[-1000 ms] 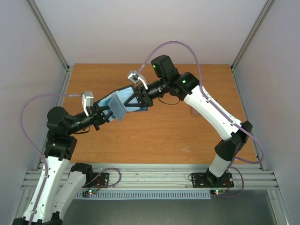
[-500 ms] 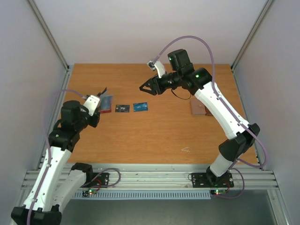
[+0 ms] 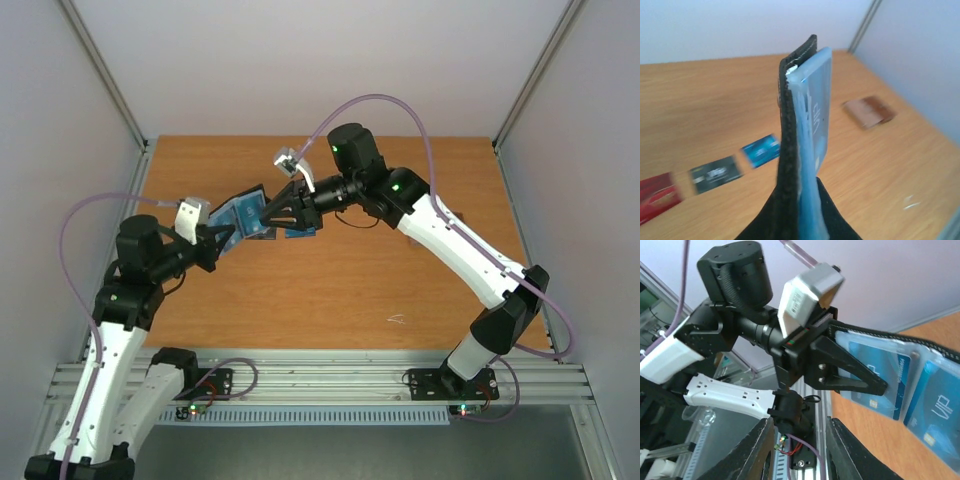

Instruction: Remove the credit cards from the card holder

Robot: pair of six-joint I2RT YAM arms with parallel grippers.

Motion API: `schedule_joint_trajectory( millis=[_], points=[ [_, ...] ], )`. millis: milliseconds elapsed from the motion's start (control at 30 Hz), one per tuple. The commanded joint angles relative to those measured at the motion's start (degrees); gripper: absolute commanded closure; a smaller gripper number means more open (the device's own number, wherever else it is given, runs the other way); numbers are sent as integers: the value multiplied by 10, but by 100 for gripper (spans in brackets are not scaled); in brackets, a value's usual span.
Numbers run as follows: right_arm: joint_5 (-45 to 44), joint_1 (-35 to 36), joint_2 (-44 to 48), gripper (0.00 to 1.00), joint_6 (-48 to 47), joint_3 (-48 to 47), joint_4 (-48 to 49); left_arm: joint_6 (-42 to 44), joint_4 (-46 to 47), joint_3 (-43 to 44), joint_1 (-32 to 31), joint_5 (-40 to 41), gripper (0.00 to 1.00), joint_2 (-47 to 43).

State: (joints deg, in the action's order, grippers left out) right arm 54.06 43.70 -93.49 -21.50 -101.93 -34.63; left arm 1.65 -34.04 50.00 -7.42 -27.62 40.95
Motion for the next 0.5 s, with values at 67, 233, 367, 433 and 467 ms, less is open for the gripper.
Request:
schedule_joint_trajectory(
  millis=[67,233,367,433,467],
  points=[
    [45,-4,15,73,33,31,61,-355,343,-67,23,-210,100,-24],
    [40,-3,10,78,39,36,59,-408,474,-67,24,-303,100,-19],
    [52,-3,9,77,31,33,60,-418,511,-66,24,-337,100,-18],
    [63,-2,7,78,33,30,62,-420,520,-65,24,-347,100,-18],
    [69,-2,5,78,33,27,61,-419,524,-65,24,-350,100,-17]
  ],
)
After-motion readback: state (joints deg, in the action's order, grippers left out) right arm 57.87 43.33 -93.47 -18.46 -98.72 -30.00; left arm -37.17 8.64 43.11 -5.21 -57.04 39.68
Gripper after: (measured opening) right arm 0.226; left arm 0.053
